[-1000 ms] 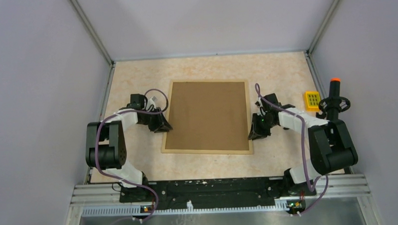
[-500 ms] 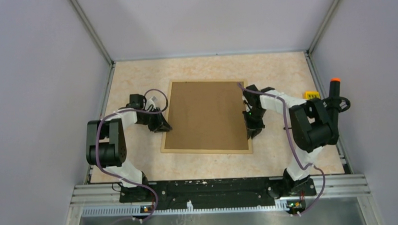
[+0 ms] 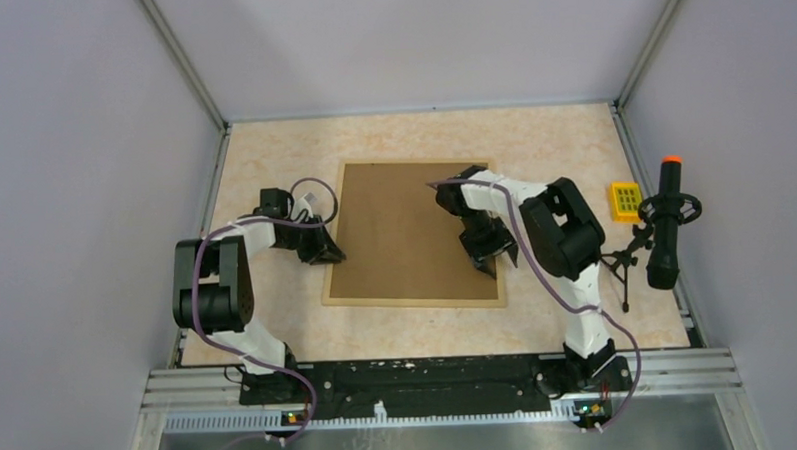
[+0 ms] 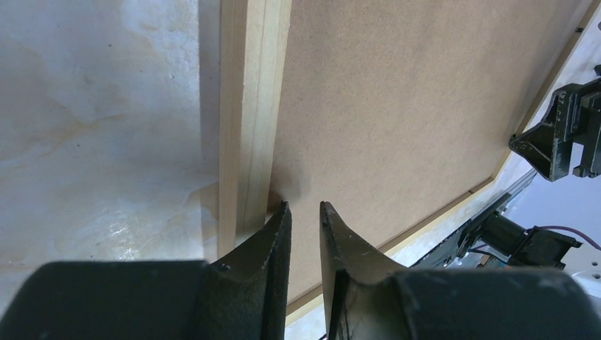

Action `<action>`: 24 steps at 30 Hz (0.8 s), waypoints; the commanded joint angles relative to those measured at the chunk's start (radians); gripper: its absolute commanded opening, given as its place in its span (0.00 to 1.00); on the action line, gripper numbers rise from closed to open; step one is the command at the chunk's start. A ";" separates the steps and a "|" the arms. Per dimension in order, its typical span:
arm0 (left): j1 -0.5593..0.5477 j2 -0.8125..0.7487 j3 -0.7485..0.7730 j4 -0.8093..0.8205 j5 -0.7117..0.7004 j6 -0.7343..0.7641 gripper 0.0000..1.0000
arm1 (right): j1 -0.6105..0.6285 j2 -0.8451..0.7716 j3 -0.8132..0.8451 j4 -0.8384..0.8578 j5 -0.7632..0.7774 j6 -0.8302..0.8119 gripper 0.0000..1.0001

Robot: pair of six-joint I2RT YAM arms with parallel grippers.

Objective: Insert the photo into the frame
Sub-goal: Install the photo frame at the center of the board.

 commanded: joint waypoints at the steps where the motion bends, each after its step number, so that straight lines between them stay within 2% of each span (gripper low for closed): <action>1: -0.004 -0.004 -0.029 0.004 -0.040 0.038 0.26 | -0.032 0.037 0.014 0.456 -0.153 0.012 0.62; 3: -0.005 -0.012 -0.033 -0.003 -0.051 0.041 0.26 | -0.061 -0.097 0.032 0.421 -0.218 -0.010 0.65; 7: -0.004 -0.022 -0.030 -0.005 -0.062 0.042 0.25 | -0.141 -0.359 -0.038 0.448 -0.402 -0.023 0.68; 10: -0.004 -0.022 -0.027 -0.007 -0.069 0.043 0.24 | -0.228 -0.443 -0.101 0.461 -0.382 -0.035 0.66; 11: -0.004 -0.021 -0.026 -0.006 -0.070 0.043 0.24 | -0.269 -0.453 -0.127 0.485 -0.373 -0.030 0.62; 12: -0.004 -0.020 -0.025 -0.007 -0.070 0.043 0.24 | -0.313 -0.457 -0.155 0.526 -0.407 -0.023 0.56; 14: -0.004 -0.016 -0.025 -0.008 -0.068 0.043 0.24 | -0.383 -0.440 -0.208 0.634 -0.479 -0.012 0.51; 15: -0.004 -0.015 -0.027 -0.007 -0.065 0.043 0.24 | -0.402 -0.409 -0.193 0.652 -0.504 -0.018 0.49; 18: -0.004 -0.014 -0.027 -0.006 -0.063 0.043 0.24 | -0.424 -0.294 -0.136 0.647 -0.524 -0.061 0.33; 24: -0.004 0.000 -0.023 0.001 -0.049 0.042 0.23 | -0.469 -0.212 -0.145 0.677 -0.577 -0.064 0.30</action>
